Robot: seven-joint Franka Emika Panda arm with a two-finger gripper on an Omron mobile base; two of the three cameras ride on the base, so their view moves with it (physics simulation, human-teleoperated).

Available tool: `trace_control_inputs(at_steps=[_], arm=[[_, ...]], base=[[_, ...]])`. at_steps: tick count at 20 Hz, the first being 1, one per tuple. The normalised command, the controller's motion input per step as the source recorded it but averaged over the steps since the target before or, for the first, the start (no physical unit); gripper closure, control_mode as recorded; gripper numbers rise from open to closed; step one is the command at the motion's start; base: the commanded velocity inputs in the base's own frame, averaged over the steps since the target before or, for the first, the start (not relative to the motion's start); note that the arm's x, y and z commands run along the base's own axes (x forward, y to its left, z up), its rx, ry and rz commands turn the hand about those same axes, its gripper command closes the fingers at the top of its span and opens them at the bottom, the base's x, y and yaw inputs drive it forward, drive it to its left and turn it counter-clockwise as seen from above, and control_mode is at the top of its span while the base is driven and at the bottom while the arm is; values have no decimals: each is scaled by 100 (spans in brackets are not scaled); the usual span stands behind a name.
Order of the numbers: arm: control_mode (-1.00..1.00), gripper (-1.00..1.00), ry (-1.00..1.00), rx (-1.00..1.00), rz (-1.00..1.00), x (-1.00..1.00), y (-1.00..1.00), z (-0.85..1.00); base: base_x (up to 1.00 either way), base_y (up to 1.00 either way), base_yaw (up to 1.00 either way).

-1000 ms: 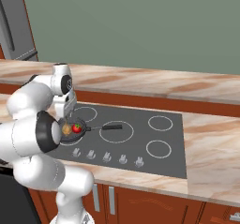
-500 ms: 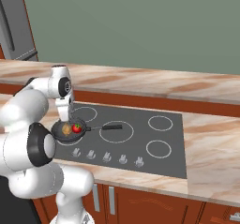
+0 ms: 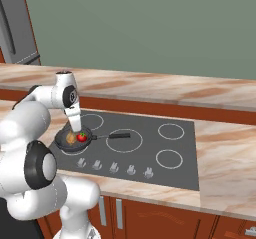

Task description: Place the pan on the front left burner on the stove. Then place the tomato and the onion in the pan and turn on the front left burner.

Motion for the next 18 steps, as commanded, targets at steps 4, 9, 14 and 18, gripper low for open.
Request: trace_control_inputs(at_steps=[4, 9, 14, 18], arm=[[-100, -100, 0, 1, 21, -15, 0, 0], [-100, -100, 0, 1, 17, -16, -2, 0], [-100, -100, 0, 1, 13, -27, -8, -6], [-100, -100, 0, 3, 12, -36, -4, -25]], base=[[0, 0, 0], [0, 0, 0], [0, 0, 0], [0, 0, 0]])
